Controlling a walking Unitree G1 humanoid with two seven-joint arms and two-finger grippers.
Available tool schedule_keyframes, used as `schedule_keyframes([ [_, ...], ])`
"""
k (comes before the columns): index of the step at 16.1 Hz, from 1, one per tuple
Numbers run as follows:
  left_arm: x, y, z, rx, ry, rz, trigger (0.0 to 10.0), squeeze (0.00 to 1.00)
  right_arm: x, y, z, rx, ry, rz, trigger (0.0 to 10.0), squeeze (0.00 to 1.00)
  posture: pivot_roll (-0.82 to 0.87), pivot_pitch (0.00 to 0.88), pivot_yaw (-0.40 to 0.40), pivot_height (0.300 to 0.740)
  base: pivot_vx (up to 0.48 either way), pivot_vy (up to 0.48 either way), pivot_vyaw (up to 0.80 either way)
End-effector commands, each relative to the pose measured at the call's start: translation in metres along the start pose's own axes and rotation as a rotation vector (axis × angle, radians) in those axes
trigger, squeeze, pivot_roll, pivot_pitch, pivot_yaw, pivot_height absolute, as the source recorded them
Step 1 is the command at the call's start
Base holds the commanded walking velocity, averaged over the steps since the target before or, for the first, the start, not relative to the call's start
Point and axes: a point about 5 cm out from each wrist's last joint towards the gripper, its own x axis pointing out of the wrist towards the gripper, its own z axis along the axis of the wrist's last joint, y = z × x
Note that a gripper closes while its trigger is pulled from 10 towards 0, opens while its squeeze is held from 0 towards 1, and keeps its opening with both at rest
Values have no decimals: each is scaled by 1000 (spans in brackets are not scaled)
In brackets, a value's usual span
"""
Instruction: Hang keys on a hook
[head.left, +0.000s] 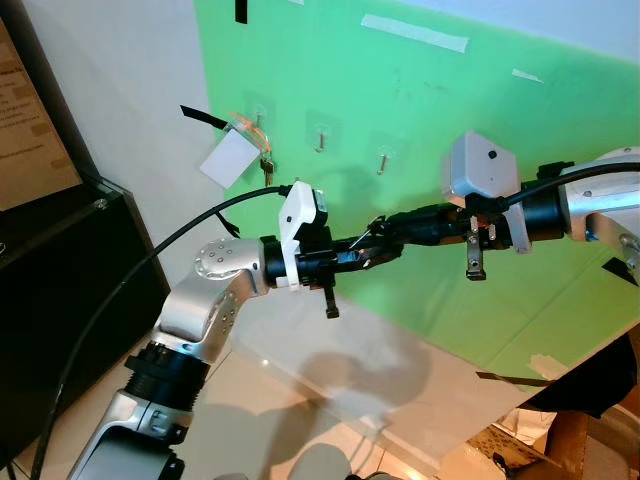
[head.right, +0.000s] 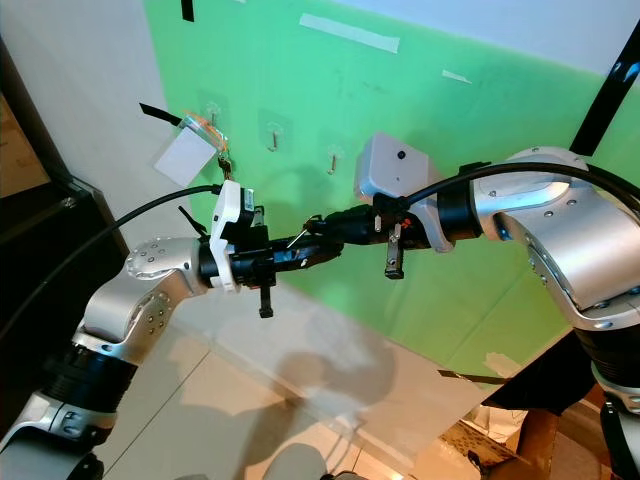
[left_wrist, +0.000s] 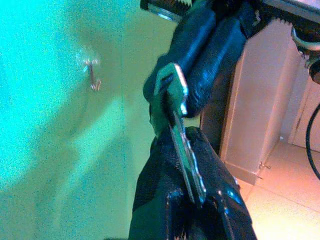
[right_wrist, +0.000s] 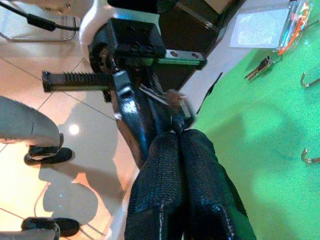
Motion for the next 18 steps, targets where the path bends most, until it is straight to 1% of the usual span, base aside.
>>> schedule_keyframes([
  [1, -3, -1, 3, 6, 10, -8, 0, 0, -3, 1, -5, -16, 32, 4, 10000, 0, -65, 0, -36, 740, 0, 0, 0],
  [2, -3, -1, 3, 6, 10, -8, 0, 0, -3, 1, -5, -16, 32, 4, 10000, 0, -65, 0, -36, 740, 0, 0, 0],
  [4, -11, 2, 3, 3, 37, -3, 0, 0, -4, 0, -11, -24, 67, -3, 10000, 0, -63, 0, -38, 740, 0, 0, 0],
  [12, -18, 3, 2, 5, 78, 1, 0, 0, -9, -5, -13, -37, 83, -30, 10000, 0, -66, 0, -40, 740, 0, 0, 0],
  [14, -21, 5, 1, 19, 82, 30, 0, 0, -11, -10, -16, -29, 101, -66, 10000, 0, -67, 0, -39, 740, 0, 0, 0],
  [16, -27, 6, -1, 30, 95, 59, 0, 0, -11, -15, -22, -10, 131, -128, 10000, 0, -66, 0, -41, 740, 0, 0, 0],
  [17, -32, 5, -3, 33, 103, 76, 0, 0, -10, -16, -25, 3, 141, -152, 10000, 0, -62, 0, -44, 740, 0, 0, 0],
  [18, -36, 4, -4, 27, 102, 96, 0, 0, -7, -13, -27, 26, 129, -158, 10000, 0, -56, 0, -48, 740, 0, 0, 0],
])
